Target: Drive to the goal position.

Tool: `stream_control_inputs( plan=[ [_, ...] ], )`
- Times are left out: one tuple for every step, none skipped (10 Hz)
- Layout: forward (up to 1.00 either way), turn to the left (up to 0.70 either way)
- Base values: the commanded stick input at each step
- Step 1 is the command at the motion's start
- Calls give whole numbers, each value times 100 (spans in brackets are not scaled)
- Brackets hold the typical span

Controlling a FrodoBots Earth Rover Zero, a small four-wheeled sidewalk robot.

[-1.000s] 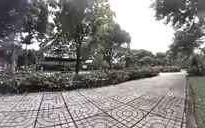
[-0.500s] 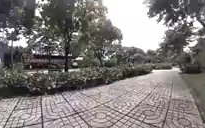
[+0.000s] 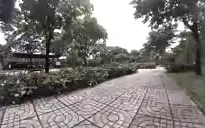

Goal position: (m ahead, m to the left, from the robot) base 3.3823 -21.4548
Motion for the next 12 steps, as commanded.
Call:
stream_control_inputs(
  plan=[
    [100, -27],
    [100, -27],
    [100, -27],
    [100, -27],
    [100, -27],
    [100, -27],
    [100, -4],
    [100, 0],
    [100, -14],
    [100, -27],
    [100, -23],
    [100, -1]
  ],
)
